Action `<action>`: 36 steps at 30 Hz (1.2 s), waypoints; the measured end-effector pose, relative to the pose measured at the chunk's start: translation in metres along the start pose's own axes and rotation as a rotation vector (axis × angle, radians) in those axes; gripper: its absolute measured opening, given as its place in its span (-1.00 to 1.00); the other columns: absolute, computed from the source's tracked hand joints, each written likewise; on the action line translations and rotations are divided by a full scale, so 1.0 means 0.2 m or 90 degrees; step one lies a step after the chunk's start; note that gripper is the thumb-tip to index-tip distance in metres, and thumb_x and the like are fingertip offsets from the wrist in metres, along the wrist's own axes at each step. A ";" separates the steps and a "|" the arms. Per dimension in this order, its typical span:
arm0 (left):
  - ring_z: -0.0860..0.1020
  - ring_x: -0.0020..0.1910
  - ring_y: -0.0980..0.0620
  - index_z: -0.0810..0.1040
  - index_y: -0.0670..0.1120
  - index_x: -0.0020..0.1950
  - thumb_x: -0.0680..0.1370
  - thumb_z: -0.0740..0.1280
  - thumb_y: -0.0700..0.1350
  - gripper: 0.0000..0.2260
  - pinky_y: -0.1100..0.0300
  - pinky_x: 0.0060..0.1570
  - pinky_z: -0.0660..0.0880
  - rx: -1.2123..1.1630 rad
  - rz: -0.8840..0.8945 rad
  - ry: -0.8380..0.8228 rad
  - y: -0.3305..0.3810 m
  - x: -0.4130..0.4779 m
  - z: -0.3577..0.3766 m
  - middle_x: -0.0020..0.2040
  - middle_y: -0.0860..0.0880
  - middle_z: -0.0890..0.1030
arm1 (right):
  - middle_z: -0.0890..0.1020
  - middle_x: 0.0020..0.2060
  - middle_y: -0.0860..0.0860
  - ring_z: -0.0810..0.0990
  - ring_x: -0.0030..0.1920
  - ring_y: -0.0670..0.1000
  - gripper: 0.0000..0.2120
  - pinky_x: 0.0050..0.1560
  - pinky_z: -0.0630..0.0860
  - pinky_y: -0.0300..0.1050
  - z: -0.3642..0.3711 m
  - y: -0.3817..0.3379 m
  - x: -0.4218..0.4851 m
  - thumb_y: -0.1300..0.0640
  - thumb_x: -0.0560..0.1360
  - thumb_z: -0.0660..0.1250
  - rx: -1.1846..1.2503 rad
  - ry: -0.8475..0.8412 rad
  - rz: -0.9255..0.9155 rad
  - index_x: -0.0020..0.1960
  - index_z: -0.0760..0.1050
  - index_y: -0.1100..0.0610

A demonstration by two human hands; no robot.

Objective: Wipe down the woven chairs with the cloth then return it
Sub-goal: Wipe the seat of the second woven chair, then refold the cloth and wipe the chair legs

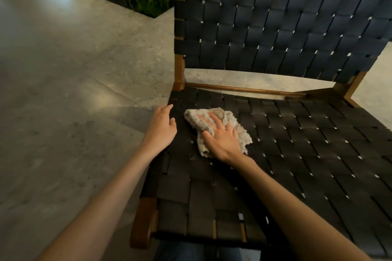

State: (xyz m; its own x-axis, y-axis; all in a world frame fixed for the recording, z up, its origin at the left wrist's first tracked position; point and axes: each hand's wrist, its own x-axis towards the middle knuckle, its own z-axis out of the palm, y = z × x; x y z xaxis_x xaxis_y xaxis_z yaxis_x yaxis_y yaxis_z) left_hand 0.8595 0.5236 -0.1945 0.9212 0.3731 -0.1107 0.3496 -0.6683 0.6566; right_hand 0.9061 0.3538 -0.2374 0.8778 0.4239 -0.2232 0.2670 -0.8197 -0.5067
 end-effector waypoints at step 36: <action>0.51 -0.04 0.28 0.55 -0.04 0.17 0.64 0.13 -0.14 -0.77 0.49 -0.11 0.41 -0.365 0.086 0.128 -0.23 -0.58 -0.21 0.09 0.00 0.54 | 0.12 0.51 -0.07 0.15 0.42 0.18 -0.48 0.41 0.13 0.19 0.05 -0.48 -0.72 -0.22 0.59 0.07 -0.030 -0.021 -0.249 0.51 0.09 -0.17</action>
State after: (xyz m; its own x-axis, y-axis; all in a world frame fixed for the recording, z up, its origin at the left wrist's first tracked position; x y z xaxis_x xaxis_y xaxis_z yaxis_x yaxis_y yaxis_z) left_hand 0.7286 0.5386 -0.1800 0.8814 0.4601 0.1075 0.0334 -0.2876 0.9572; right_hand 0.7500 0.3753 -0.1658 0.6930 0.7193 -0.0478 0.5978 -0.6105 -0.5196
